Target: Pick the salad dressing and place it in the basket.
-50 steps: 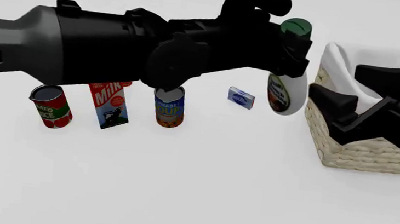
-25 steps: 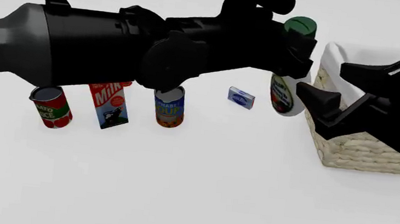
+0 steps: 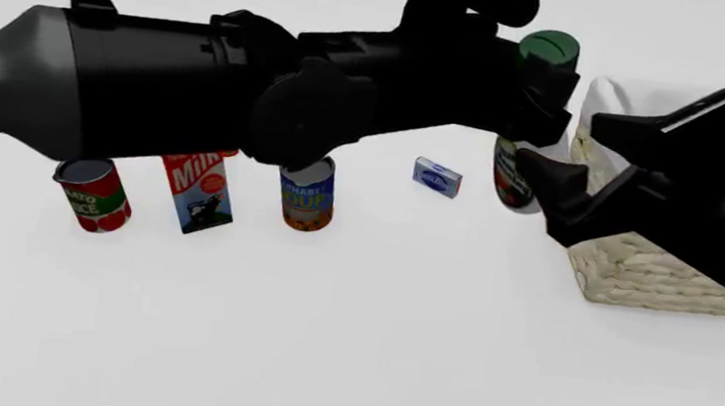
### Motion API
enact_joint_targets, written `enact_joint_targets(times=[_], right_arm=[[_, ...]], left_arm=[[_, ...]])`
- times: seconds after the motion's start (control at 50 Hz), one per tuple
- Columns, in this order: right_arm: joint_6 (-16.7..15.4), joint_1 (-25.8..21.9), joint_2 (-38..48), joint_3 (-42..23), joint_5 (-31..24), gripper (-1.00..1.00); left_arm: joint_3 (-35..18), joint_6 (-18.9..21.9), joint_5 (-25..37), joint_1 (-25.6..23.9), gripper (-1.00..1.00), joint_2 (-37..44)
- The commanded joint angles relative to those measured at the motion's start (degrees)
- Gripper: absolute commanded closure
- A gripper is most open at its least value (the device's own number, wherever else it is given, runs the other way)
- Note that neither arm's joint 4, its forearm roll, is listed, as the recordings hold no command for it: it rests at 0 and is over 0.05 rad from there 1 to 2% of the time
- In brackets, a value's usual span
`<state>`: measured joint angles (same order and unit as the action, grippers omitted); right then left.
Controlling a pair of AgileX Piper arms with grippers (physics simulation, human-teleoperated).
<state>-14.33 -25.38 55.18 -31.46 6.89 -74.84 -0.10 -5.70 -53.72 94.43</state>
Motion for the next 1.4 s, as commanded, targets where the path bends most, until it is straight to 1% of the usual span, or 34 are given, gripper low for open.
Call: enact_joint_targets(times=[0.02,0.5,1.12,1.14,1.4], right_arm=[[-0.35,-0.30,1.66,-0.47,0.92,-1.00],[-1.70,-1.64,4.57,-3.30,1.52,-1.00],[-2.70,-2.09,4.60,-4.42,1.07,-1.00],[-2.72,-2.11,4.52,-4.44,1.02,1.00],[-2.90,-2.68,4.07,-4.27,0.92,1.00]], left_arm=[[0.05,0.74,-0.14,-0.46,1.00,-0.84],[0.97,0.91,-0.03,-0.98,1.00,-1.71],[1.79,0.87,-0.55,-1.21,1.00,-1.78],[1.80,1.03,-0.53,-1.19,1.00,-1.86],[2.05,0.96,-0.75,-1.03,1.00,-1.97]])
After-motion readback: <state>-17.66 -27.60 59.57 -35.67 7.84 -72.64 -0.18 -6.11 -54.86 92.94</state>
